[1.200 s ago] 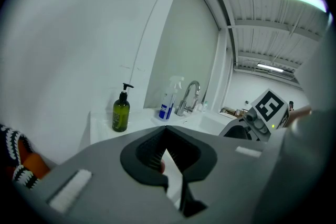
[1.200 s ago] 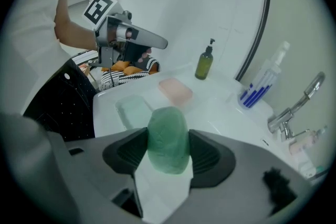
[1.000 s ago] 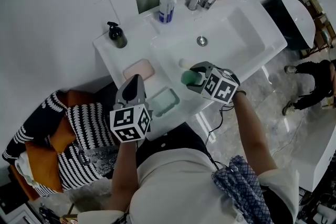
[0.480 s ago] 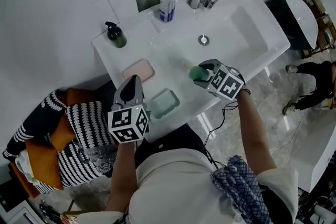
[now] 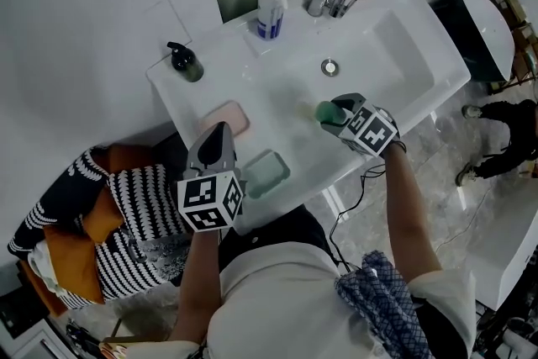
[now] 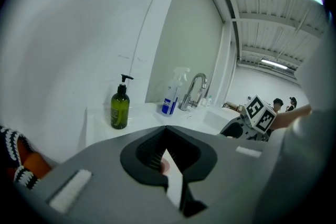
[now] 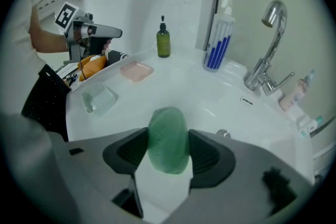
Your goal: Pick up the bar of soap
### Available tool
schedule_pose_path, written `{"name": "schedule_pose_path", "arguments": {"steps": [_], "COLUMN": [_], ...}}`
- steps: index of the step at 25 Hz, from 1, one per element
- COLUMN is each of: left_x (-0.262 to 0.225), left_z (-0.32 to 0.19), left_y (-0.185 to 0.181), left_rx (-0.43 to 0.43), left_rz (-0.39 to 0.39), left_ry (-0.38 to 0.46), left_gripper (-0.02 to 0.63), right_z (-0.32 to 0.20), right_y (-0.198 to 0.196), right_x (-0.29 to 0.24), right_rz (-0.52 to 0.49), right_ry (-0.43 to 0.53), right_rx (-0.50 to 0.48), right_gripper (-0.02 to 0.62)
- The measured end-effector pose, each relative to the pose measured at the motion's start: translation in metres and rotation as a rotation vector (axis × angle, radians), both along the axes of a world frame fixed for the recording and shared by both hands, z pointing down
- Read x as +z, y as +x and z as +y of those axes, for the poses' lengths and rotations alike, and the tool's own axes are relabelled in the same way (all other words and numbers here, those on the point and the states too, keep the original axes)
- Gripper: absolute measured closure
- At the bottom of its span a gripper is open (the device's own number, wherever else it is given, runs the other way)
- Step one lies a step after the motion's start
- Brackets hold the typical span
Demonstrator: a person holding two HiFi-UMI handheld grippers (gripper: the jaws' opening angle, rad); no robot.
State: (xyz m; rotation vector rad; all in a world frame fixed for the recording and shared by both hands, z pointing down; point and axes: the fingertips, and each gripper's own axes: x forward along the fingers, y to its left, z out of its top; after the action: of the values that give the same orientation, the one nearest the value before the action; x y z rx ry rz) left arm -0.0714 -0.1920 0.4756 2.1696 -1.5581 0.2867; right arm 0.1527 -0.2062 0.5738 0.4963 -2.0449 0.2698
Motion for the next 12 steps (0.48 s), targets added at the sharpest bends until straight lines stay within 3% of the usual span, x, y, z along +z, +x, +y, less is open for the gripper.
{"name": "schedule_pose_path", "arguments": {"steps": [12], "left_x": [0.011], "left_z": [-0.012], "left_y": [0.001], "left_rx": [-0.014], "left_rz": [-0.011], "left_ry": [-0.034], "left_gripper": [0.597], "right_z": [-0.033], "right_y": [0.033], "right_x": [0.029], "right_rz": [-0.006], "right_ry": [-0.042], "right_rx": [0.133], "right_gripper": [0.341]}}
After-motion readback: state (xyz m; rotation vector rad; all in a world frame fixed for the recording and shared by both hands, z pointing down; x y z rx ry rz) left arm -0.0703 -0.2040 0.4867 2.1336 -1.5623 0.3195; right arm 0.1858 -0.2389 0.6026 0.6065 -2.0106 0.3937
